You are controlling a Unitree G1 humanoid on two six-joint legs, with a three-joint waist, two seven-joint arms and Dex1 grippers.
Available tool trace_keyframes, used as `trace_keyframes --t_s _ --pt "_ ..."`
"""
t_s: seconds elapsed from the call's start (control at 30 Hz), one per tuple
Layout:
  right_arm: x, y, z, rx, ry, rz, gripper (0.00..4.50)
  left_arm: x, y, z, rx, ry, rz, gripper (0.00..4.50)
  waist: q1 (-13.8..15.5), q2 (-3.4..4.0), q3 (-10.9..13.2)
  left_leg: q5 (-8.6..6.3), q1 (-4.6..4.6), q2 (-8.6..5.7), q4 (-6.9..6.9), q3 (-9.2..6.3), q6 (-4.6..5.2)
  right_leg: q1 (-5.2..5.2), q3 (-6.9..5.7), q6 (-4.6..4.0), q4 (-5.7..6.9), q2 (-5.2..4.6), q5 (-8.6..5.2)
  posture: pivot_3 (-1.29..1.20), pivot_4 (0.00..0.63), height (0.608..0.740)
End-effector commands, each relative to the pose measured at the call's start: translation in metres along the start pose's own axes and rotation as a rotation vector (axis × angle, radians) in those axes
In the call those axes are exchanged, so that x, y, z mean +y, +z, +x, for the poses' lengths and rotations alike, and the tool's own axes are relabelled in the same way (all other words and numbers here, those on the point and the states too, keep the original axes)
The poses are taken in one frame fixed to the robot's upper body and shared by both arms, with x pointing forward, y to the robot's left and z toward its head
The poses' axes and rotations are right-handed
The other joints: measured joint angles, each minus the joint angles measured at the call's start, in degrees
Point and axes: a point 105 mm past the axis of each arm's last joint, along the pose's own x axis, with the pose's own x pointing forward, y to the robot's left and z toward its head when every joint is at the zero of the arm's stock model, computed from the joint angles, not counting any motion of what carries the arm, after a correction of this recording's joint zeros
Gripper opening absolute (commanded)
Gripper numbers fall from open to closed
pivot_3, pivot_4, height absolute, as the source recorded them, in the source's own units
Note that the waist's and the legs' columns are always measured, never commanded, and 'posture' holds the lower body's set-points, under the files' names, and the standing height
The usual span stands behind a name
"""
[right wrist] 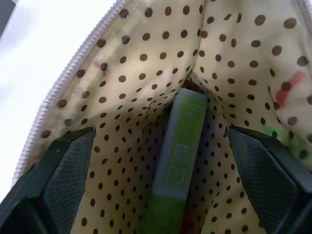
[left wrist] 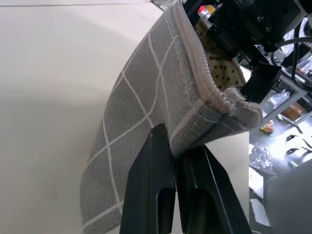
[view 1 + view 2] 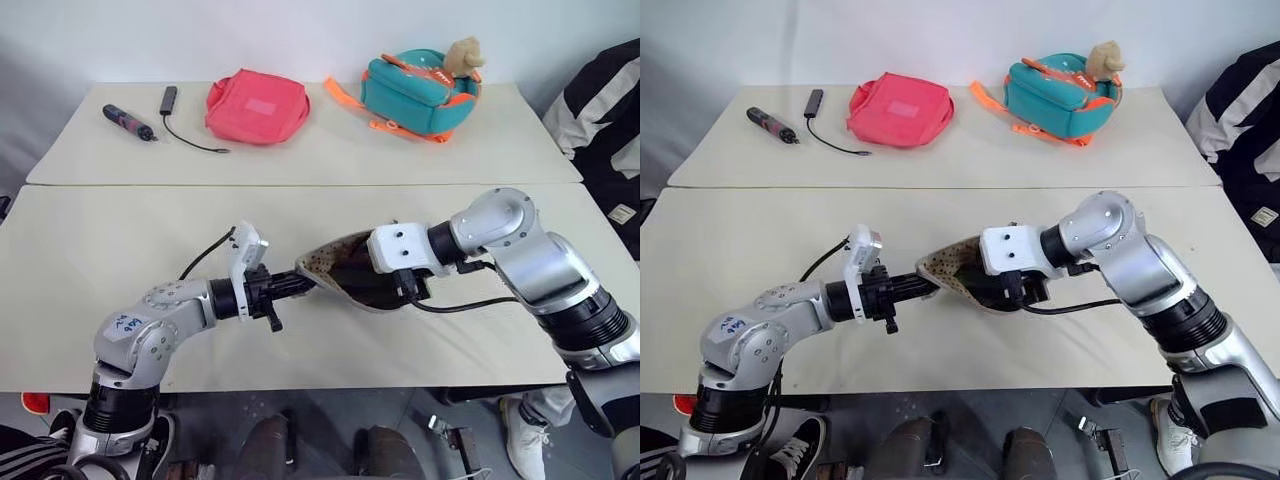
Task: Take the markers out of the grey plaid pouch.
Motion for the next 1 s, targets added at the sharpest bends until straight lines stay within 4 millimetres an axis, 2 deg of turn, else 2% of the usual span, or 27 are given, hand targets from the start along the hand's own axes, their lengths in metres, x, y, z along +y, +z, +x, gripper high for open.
trace_keyframes --t_s 0.03,0.1,0.27,0.4,0.8,0.97,1.0 --pt "-0.001 -0.003 0.003 0.016 -0.014 -0.005 3.93 -0.003 0.005 -0.001 -0.035 -0.01 0.02 0.0 0.0 0.0 0.0 0.0 0.0 0.0 0.0 0.0 0.0 -0.01 0.0 0.0 0.0 0.0 0.0 0.0 0.15 0.74" --pt "-0.006 -0.006 0.004 0.041 -0.049 -0.052 3.3 -0.003 0.004 -0.001 -0.031 -0.007 0.028 0.0 0.0 0.0 0.0 0.0 0.0 0.01 0.0 0.0 0.0 -0.01 0.0 0.0 0.01 0.0 0.0 0.0 0.15 0.74" --pt "-0.015 0.004 0.009 -0.005 -0.109 -0.114 3.3 0.0 0.01 -0.001 -0.059 0.004 0.022 0.0 0.0 0.0 0.0 0.02 0.0 0.01 0.0 0.0 0.02 -0.01 0.0 0.0 0.0 0.01 0.0 0.0 0.15 0.74" --pt "-0.018 -0.005 0.016 0.039 -0.142 -0.159 2.45 0.002 0.01 0.0 -0.066 0.011 0.012 0.0 0.0 0.0 0.0 0.03 0.0 0.01 0.0 0.0 0.03 -0.01 -0.01 0.0 0.01 0.03 0.0 0.0 0.15 0.74" --pt "-0.018 -0.044 0.029 0.224 -0.158 -0.186 2.45 -0.001 0.006 0.003 -0.069 0.011 0.008 0.0 -0.1 -0.01 0.0 0.04 0.02 0.01 0.0 0.0 0.02 0.0 0.02 0.0 0.02 0.04 0.0 0.0 0.15 0.74" --pt "-0.013 -0.05 0.033 0.23 -0.125 -0.144 2.45 -0.002 0.009 0.004 -0.086 0.013 0.001 0.0 -0.1 -0.01 0.0 0.04 0.02 0.03 0.0 0.0 0.01 0.0 0.02 0.0 0.02 0.06 0.0 0.0 0.15 0.74" --pt "-0.014 -0.049 0.033 0.225 -0.127 -0.135 2.26 -0.001 0.009 0.003 -0.087 0.015 0.001 0.0 -0.1 -0.01 0.0 0.05 0.02 0.03 0.0 0.0 0.01 0.0 0.02 0.0 0.03 0.07 0.0 0.0 0.15 0.74"
